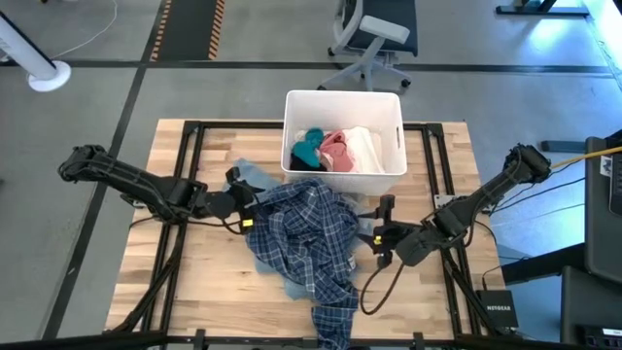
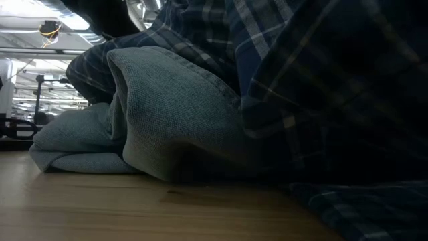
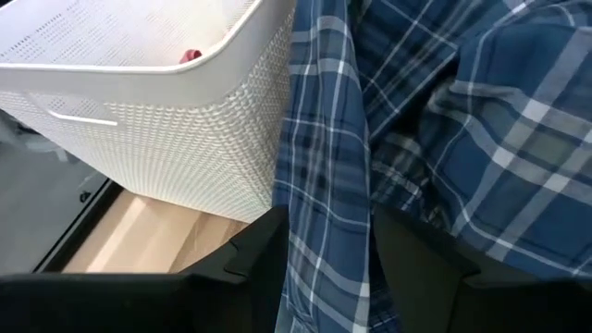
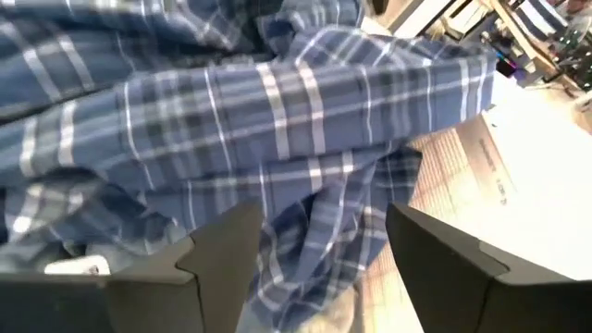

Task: Sort clothes
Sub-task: Put the blue long sleeve into the white laundry bin

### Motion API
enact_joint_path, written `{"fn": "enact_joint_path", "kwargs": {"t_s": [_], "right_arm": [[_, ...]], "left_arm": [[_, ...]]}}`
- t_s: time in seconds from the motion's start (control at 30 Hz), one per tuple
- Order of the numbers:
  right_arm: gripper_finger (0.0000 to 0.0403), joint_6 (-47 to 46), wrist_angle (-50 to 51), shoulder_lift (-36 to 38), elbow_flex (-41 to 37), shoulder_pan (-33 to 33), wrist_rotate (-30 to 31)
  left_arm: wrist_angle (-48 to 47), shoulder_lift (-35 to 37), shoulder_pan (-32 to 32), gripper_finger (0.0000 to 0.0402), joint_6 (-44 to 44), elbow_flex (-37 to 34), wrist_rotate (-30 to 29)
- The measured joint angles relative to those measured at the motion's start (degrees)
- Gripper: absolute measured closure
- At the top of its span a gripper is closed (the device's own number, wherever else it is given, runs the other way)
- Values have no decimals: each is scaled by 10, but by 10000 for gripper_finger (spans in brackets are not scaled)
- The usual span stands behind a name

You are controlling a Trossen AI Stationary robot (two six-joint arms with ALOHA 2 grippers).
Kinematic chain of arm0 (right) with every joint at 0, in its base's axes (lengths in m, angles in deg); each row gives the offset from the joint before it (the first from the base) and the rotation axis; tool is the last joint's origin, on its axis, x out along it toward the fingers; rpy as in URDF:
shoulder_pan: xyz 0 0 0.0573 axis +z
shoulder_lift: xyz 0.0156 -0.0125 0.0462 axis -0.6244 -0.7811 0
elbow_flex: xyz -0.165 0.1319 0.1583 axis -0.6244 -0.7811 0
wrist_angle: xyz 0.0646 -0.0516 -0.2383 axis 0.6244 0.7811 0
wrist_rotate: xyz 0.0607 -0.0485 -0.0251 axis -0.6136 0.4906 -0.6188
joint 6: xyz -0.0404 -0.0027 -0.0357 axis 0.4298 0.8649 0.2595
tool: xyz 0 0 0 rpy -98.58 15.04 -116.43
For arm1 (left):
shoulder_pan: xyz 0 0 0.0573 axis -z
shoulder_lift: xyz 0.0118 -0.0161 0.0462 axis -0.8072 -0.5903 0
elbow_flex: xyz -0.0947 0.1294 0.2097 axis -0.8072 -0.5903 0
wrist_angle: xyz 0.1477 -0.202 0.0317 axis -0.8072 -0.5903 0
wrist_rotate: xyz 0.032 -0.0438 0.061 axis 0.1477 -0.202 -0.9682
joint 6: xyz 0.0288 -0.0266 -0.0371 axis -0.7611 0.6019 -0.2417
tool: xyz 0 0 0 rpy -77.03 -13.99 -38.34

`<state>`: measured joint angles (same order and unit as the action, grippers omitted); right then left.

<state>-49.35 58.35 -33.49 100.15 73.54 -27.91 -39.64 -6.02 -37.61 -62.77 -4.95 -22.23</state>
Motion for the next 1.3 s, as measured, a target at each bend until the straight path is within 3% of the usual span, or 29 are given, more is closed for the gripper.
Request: {"fn": "enact_joint_path", "kwargs": {"t_s": [0.17, 0.5, 0.7, 0.93, 1.13, 1.3], "right_arm": [[150, -3, -34, 0, 0, -11, -18], [150, -27, 0, 0, 0, -90, -150], [150, -27, 42, 0, 0, -99, -155], [150, -36, 44, -7, -17, -98, -157], [150, -33, 38, -38, -36, -98, -154], [150, 32, -45, -68, -41, -98, -164]], "left_arm": [[0, 0, 0, 247, 8, 0, 0], [-5, 0, 1, 247, 9, 0, 50], [-5, 0, 1, 247, 9, 0, 67], [14, 0, 1, 247, 20, -15, 141], [19, 0, 1, 247, 45, -34, 144], [32, -20, 1, 247, 56, -43, 144]]}}
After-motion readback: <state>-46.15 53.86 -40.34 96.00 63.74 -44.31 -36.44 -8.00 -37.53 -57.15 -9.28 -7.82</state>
